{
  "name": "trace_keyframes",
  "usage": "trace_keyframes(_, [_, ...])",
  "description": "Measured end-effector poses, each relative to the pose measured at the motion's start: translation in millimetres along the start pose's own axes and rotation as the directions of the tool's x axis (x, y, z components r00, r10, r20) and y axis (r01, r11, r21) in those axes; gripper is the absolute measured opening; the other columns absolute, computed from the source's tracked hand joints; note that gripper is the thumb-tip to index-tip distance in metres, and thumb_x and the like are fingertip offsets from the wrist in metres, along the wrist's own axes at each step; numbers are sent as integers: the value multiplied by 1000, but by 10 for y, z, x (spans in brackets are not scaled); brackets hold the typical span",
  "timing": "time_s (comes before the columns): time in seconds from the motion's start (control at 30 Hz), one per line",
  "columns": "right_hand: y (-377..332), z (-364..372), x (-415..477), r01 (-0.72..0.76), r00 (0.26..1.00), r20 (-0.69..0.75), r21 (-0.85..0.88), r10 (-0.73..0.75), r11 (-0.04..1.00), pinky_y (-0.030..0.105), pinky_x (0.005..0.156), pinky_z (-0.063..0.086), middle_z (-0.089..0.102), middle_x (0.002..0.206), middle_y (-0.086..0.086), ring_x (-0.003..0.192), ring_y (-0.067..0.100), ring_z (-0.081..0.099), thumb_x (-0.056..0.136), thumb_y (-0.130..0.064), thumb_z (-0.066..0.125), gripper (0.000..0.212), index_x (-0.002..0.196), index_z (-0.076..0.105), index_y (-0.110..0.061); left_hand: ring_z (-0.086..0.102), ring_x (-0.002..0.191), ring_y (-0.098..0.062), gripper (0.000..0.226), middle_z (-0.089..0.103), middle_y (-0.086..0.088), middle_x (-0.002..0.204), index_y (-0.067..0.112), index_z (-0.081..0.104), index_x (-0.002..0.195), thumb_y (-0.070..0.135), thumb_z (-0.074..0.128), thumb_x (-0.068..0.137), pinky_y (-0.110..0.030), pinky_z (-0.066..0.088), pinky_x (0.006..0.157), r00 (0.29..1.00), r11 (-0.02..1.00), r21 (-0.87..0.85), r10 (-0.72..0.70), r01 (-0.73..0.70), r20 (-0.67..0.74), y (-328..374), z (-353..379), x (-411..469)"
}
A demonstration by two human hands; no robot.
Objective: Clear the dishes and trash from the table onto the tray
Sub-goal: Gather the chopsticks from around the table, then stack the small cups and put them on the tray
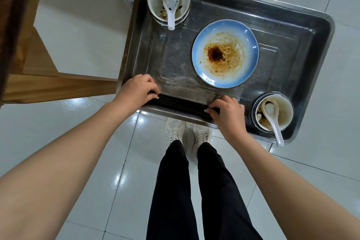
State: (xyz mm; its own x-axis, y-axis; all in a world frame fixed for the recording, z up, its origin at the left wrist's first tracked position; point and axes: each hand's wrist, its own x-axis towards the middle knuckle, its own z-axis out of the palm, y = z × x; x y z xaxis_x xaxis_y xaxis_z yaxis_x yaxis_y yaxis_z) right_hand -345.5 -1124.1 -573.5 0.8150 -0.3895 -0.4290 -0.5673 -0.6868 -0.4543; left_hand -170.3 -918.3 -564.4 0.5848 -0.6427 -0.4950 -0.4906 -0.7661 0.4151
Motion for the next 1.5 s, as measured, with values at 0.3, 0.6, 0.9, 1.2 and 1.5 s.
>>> trace_keyframes(0.3, [-3,30,-44,-61,998,-31,46,63,997,31,72,20,62,90,3,93,29,49,83,-19,72,10,85,72,-9,50,105,-23,19,61,-5,105,12,72,105,20,66,89,-27,35,77,1000,999,41,-8,7,18,30,22,1])
trace_keyframes(0.6, [-123,-33,-150,-137,990,-20,110,140,984,33,78,28,63,102,1,99,27,49,86,-20,68,12,96,69,-12,50,104,-24,18,62,-8,106,8,71,104,18,62,91,-28,37,78,997,998,24,-57,58,-46,100,-94,-131])
trace_keyframes(0.9, [-353,-392,-217,-287,956,82,433,280,854,25,77,45,63,94,-1,87,13,58,89,-17,65,9,97,67,-12,50,106,-23,14,62,-6,104,9,68,101,16,58,93,-24,35,83,954,951,-207,-261,229,-145,396,-345,-321])
trace_keyframes(1.2, [-812,-1191,-243,-254,963,111,674,245,693,21,87,40,59,105,-9,101,9,56,96,-25,56,32,127,58,-17,57,95,-10,13,63,6,106,26,63,101,21,52,96,-27,47,82,853,797,-581,-412,165,-322,1241,-977,-527])
trace_keyframes(1.5, [-1377,-2063,-255,-173,979,79,812,188,558,34,103,44,61,106,-5,106,14,58,96,-22,55,35,131,54,-15,54,96,-2,16,61,10,102,19,60,110,18,51,97,5,38,69,778,628,-778,-475,-27,-410,1977,-1785,-713])
